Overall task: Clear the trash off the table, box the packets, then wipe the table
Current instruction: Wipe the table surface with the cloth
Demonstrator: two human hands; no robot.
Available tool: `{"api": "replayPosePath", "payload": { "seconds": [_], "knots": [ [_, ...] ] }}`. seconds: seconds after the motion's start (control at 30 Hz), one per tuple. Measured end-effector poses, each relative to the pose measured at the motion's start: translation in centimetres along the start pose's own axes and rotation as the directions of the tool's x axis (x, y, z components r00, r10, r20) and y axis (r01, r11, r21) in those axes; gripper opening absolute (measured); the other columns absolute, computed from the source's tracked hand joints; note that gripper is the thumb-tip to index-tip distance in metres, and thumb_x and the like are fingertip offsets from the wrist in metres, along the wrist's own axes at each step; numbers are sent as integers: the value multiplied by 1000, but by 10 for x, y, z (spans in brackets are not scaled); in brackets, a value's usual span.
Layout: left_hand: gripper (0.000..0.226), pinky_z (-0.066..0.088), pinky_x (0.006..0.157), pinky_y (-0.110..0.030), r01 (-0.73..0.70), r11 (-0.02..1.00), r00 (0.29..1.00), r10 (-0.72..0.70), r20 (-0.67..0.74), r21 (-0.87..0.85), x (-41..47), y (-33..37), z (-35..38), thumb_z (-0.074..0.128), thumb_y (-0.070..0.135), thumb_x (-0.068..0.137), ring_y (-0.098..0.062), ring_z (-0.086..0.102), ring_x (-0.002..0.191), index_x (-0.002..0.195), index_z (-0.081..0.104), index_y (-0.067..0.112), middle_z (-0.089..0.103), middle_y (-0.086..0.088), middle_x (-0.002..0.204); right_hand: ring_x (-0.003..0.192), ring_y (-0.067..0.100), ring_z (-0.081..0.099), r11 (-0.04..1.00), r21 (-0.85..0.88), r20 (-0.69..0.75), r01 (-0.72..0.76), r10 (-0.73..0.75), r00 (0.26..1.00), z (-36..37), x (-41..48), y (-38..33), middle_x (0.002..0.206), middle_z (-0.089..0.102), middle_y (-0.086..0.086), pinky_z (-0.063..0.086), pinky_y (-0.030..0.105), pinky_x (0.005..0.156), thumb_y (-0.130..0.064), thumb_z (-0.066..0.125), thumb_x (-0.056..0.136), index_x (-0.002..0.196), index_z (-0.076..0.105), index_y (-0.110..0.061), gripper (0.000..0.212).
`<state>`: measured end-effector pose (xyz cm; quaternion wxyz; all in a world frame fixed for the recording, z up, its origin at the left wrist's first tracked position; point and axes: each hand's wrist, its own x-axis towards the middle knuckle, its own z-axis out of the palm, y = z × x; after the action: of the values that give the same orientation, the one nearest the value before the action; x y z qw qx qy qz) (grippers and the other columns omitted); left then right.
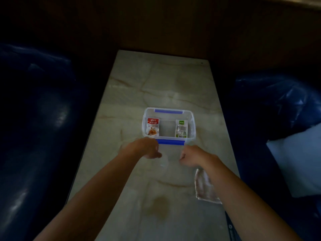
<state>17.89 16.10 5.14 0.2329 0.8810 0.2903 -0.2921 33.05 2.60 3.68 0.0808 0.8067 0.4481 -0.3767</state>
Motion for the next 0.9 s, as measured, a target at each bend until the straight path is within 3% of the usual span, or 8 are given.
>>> {"api": "replayPosePath", "payload": {
  "seconds": [0.2,0.33,0.47,0.57,0.6,0.7,0.77,0.9],
  "knots": [
    [41,45,99,-34,-26,1000,999,26,37,10,-31,3,48,56,48,92,-25,57,119,116,66,16,61,-5,129,97,24,71,997,29,-13,-71,72,997,45,-37,20,99,77,6,53,27,83,-41,61,81,93,77,-17,31],
    [41,45,101,-34,-63,998,996,62,58,5,-40,15,79,57,48,92,-25,56,120,116,66,16,61,-5,130,91,21,71,990,91,-67,-109,115,991,72,-69,42,92,77,5,53,27,81,-36,63,83,86,77,-17,24],
    [42,41,103,-32,-87,996,994,87,64,-1,-41,36,112,56,51,91,-25,53,124,115,65,19,58,-4,133,80,22,62,987,69,-84,-148,154,985,89,-88,73,70,62,0,46,30,91,-33,55,84,60,53,-18,28],
    [40,42,100,-31,-101,994,993,103,52,-31,-42,54,132,58,50,91,-24,55,122,115,66,19,61,-3,130,58,8,42,985,85,-76,-150,157,985,97,-93,97,59,43,-4,31,19,57,-23,54,90,55,42,-23,37],
    [38,44,100,-31,-101,994,994,103,44,-48,-41,60,139,59,49,90,-24,56,120,113,66,19,63,-3,128,57,8,41,986,94,-90,-141,149,985,101,-92,106,59,42,-5,31,20,54,-19,54,91,56,43,-24,37],
    [36,46,98,-33,-97,990,995,97,-8,-103,-35,77,163,60,46,90,-23,59,115,112,66,18,67,-4,122,83,22,65,987,95,-135,-130,142,981,113,-85,126,86,69,5,52,31,74,-19,58,90,83,70,-13,15],
    [36,47,98,-34,-81,986,996,76,-43,-146,-30,90,185,59,46,90,-22,59,115,115,64,20,66,-3,122,97,28,67,992,105,-205,-74,94,974,125,-76,134,103,72,10,52,33,81,-23,62,90,102,70,-10,19],
    [37,49,97,-35,-91,982,993,77,-88,-167,-24,116,234,54,48,91,-20,59,114,120,60,25,64,-1,125,113,30,57,999,37,-292,26,-14,956,158,-56,148,119,64,9,48,34,87,-34,71,85,106,67,-11,31]
  ]
}}
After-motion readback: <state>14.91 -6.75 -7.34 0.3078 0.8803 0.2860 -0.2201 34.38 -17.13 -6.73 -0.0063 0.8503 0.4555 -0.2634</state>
